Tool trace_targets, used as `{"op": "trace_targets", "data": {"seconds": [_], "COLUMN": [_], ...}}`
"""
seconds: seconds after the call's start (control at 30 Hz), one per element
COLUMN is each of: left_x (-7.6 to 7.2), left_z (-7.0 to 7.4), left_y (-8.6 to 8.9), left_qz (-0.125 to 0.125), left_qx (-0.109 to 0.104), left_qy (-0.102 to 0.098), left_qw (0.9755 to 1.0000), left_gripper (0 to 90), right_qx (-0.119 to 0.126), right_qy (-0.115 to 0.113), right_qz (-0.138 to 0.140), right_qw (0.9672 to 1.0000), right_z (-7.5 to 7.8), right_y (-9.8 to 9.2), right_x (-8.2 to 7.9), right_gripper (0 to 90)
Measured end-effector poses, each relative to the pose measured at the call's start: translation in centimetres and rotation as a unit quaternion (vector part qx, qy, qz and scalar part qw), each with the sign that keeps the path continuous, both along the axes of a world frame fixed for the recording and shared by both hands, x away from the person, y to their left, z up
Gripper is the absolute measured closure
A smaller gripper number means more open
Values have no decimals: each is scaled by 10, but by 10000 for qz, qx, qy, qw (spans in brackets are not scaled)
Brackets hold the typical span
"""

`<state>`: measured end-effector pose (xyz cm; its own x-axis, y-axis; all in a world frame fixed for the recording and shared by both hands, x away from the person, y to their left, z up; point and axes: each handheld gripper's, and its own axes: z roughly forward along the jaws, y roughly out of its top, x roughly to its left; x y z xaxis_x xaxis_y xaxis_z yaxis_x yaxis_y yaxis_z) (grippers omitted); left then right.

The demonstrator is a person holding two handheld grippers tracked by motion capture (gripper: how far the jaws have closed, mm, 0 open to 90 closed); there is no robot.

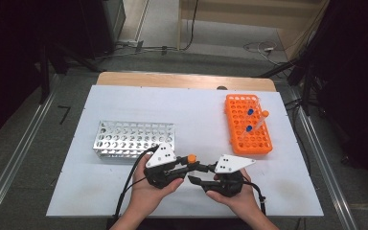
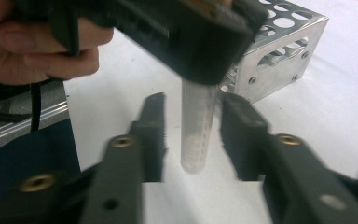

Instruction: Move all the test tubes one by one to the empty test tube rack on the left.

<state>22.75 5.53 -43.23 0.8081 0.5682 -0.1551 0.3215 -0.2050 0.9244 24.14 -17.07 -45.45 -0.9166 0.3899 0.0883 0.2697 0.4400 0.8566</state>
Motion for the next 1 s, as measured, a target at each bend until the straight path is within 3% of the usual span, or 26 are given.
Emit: {"op": "trace_targets", "data": {"seconds": [0.1,0.13,0.17,0.2,0.23,0.47,1.0], "left_x": [1,2,3,3,4,10,34], "left_z": [2,2,3,3,4,9,24], "left_y": [5,7,8,10,11,25,50], "left_qz": [68,85,114,137,172,334,697], "left_qx": [2,2,-10,-9,-17,-26,-98], "left_qy": [-23,-33,-21,-17,-16,-10,-102], "left_qw": [10000,10000,9999,9999,9998,9994,9975], "left_gripper": [749,749,749,749,749,749,750], "right_qx": [113,113,166,166,209,265,341], "right_qy": [-50,-50,-80,-80,-77,-42,-28], "right_qz": [-98,-98,-227,-227,-333,-486,-1147], "right_qw": [9999,9999,9996,9996,9992,9985,9928], "right_z": [3,3,5,5,6,7,8], "right_y": [-10,-10,-17,-17,-25,-52,-117], "right_x": [0,0,1,1,1,3,8], "right_gripper": [353,353,271,271,199,12,0]}}
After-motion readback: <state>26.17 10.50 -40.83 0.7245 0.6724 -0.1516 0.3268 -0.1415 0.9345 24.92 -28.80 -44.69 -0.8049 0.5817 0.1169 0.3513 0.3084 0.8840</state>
